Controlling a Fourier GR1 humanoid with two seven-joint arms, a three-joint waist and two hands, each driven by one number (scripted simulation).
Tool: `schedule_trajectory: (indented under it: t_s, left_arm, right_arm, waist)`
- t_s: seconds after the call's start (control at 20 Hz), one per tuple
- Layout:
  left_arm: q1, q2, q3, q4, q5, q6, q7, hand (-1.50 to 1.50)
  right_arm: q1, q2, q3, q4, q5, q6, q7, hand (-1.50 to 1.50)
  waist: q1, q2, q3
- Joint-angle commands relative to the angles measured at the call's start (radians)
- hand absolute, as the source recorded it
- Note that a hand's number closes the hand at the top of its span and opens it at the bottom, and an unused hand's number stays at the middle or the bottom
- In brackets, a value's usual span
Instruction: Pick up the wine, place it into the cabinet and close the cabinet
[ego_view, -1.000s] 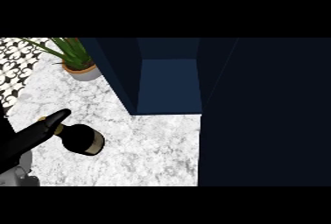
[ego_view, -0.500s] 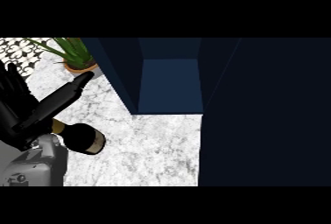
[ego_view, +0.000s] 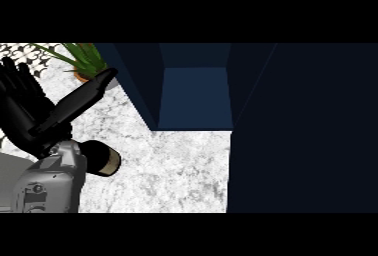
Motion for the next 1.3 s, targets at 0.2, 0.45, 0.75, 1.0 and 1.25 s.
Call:
schedule_trajectory:
  t_s: [0.2,0.45,0.75,1.0,1.25]
  left_arm:
    - [-0.048,-0.011,-0.049,0.019,-0.132,0.065,0.099,-1.5]
    - [0.106,-0.011,-0.091,-0.094,-0.085,0.051,0.087,-1.5]
    - [0.178,-0.011,-0.118,-0.195,-0.212,0.082,0.209,-1.5]
    - [0.314,-0.011,-0.196,-0.138,-0.125,0.188,0.036,-1.5]
    - [0.324,-0.011,-0.155,-0.094,-0.026,0.177,-0.046,-1.5]
  right_arm:
    - [-0.07,-0.014,-0.063,0.028,-0.053,0.025,0.043,-1.5]
    - [0.002,0.008,-0.056,-0.042,-0.037,0.029,0.057,-1.5]
    - [-0.082,0.022,-0.05,-0.023,-0.013,-0.015,0.113,-1.5]
    - [-0.108,0.049,0.017,-0.029,0.064,-0.03,0.129,-1.5]
    - [-0.082,0.064,-0.003,-0.051,0.035,-0.025,0.135,-1.5]
  waist:
    - [0.004,0.0,0.0]
    - [0.003,-0.001,0.0]
    - [0.011,-0.002,0.0]
    - [0.007,0.0,-0.001]
    - [0.003,0.001,-0.001]
